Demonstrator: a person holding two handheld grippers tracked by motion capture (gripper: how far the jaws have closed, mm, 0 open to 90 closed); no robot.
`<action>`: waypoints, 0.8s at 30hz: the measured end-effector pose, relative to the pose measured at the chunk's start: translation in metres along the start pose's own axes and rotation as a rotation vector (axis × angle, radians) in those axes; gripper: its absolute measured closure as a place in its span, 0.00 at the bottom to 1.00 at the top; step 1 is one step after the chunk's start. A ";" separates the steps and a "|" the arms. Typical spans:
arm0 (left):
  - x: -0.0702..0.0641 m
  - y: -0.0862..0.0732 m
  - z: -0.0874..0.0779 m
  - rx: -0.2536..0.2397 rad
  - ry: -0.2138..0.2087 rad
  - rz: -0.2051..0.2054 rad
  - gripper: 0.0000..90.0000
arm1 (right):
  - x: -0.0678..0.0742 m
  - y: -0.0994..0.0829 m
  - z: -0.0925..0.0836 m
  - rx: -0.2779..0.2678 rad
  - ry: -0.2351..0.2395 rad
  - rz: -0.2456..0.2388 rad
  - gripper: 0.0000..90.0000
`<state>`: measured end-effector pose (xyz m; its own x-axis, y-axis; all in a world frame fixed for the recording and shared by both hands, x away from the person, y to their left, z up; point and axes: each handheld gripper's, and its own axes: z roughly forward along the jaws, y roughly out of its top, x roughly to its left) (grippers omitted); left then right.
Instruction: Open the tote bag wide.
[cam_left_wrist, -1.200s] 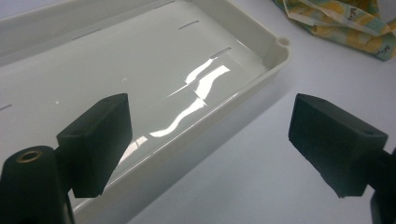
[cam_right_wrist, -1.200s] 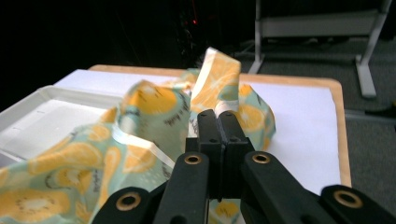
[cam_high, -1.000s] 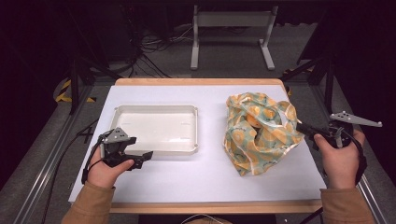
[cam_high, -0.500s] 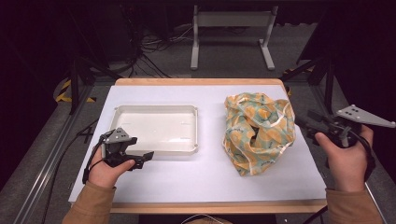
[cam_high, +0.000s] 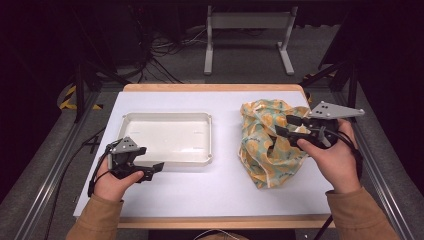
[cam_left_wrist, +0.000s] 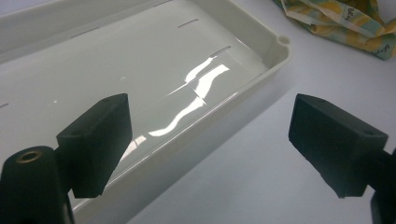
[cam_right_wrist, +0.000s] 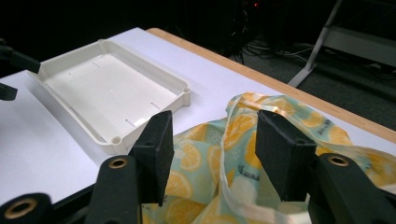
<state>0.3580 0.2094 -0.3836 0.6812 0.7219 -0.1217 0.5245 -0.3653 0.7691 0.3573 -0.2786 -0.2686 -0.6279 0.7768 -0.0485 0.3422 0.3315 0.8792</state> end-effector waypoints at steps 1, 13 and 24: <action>0.000 0.000 0.000 -0.001 0.000 -0.001 0.15 | 0.001 0.001 0.005 0.014 0.006 -0.005 0.54; 0.000 -0.001 0.002 0.001 -0.003 -0.002 0.15 | 0.001 0.001 0.043 0.138 0.022 -0.018 0.59; 0.000 -0.001 0.002 0.002 -0.002 0.001 0.16 | 0.003 -0.005 0.058 0.220 -0.007 -0.046 0.65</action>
<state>0.3587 0.2090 -0.3852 0.6826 0.7205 -0.1225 0.5249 -0.3667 0.7681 0.3941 -0.2474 -0.3008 -0.6416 0.7617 -0.0903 0.4578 0.4746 0.7518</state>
